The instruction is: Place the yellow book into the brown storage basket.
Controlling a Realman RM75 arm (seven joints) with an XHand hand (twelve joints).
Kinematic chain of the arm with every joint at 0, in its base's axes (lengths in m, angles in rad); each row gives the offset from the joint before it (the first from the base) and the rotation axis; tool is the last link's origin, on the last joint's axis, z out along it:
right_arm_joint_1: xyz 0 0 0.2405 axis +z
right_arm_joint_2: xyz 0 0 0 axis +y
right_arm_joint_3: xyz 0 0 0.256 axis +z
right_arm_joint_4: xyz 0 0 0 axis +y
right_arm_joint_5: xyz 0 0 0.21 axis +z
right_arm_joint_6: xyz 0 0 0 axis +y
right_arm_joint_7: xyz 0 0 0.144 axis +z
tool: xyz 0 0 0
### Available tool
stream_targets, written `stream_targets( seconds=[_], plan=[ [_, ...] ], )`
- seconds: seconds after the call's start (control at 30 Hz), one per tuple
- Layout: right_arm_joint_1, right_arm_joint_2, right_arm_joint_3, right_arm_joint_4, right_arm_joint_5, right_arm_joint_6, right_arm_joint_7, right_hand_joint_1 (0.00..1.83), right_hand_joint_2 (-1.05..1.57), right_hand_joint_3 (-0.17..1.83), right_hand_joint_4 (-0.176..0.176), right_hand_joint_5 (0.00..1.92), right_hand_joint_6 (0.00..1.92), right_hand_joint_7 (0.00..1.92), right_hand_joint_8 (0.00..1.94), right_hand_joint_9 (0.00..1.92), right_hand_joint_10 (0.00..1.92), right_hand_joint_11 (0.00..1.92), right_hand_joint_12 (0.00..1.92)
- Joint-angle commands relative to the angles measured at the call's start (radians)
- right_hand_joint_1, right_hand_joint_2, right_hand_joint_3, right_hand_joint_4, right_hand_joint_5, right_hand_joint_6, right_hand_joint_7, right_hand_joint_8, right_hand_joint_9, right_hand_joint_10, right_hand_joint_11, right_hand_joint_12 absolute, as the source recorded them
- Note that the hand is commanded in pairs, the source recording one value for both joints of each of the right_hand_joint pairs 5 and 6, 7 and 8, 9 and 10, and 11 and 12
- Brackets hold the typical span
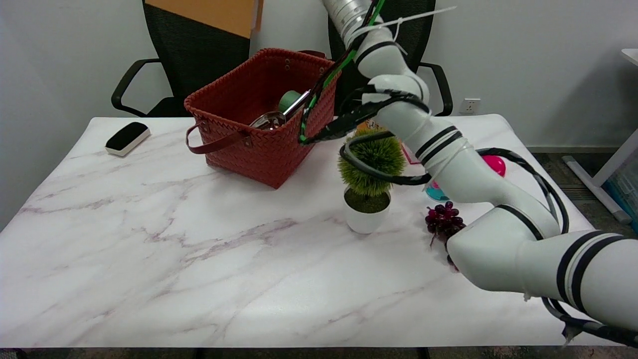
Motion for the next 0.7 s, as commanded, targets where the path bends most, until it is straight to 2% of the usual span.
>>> stream_targets(
  seconds=[0.03,0.2,0.37,0.47,0.7],
  plan=[
    [0.187,0.089,0.093,0.028,-0.011,-0.267,-0.169,1.17,1.31,0.62,0.0,1.34,1.34,1.56,1.56,1.59,1.59,1.54,1.54],
    [0.288,0.133,0.043,-0.065,-0.044,-0.352,-0.159,1.19,1.27,0.63,0.0,1.32,1.32,1.55,1.55,1.57,1.57,1.52,1.52],
    [0.37,0.209,-0.108,-0.163,-0.034,-0.377,-0.092,1.21,1.2,0.66,0.0,1.3,1.3,1.53,1.53,1.55,1.55,1.48,1.48],
    [0.382,0.243,-0.172,-0.211,-0.034,-0.38,-0.016,1.21,1.17,0.68,0.0,1.29,1.29,1.52,1.52,1.53,1.53,1.46,1.46],
    [0.383,0.295,-0.266,-0.285,-0.034,-0.371,-0.009,1.22,1.11,0.71,0.0,1.27,1.27,1.5,1.5,1.51,1.51,1.42,1.42]
  ],
)
